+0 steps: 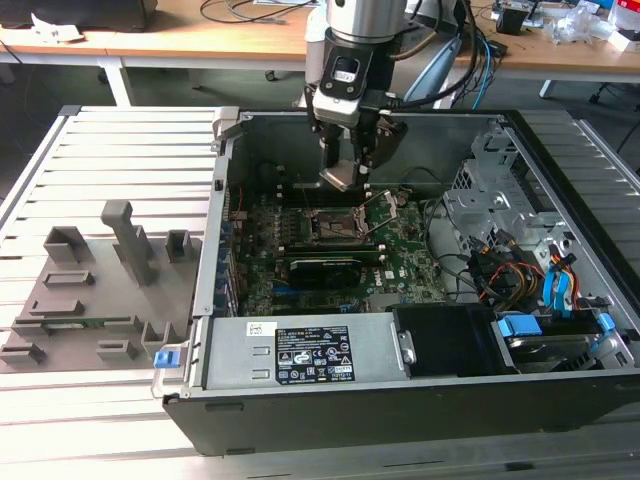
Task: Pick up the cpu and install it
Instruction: 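Place the cpu into insertion slot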
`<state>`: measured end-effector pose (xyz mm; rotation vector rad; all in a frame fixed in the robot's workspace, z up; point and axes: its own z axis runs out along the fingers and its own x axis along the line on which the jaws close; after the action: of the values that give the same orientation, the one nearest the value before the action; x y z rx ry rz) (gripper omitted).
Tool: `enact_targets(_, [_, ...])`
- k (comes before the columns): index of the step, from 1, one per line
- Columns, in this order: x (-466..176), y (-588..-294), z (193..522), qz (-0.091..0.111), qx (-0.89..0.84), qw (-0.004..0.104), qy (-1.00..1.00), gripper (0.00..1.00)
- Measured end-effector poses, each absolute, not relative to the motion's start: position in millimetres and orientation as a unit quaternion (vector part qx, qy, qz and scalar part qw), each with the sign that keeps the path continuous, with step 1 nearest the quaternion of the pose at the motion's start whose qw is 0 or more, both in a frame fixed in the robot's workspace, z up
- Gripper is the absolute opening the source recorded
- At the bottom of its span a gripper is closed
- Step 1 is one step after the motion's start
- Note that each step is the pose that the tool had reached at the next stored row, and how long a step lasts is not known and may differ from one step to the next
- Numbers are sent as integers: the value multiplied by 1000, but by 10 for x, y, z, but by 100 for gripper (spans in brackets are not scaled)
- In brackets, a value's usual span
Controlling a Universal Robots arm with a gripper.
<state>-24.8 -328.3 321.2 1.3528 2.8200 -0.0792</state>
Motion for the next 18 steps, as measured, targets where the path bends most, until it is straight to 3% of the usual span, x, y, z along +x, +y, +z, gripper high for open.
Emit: enact_targets(18, [-248, -3283, 3207, -26, 521, 4, 853, 54])
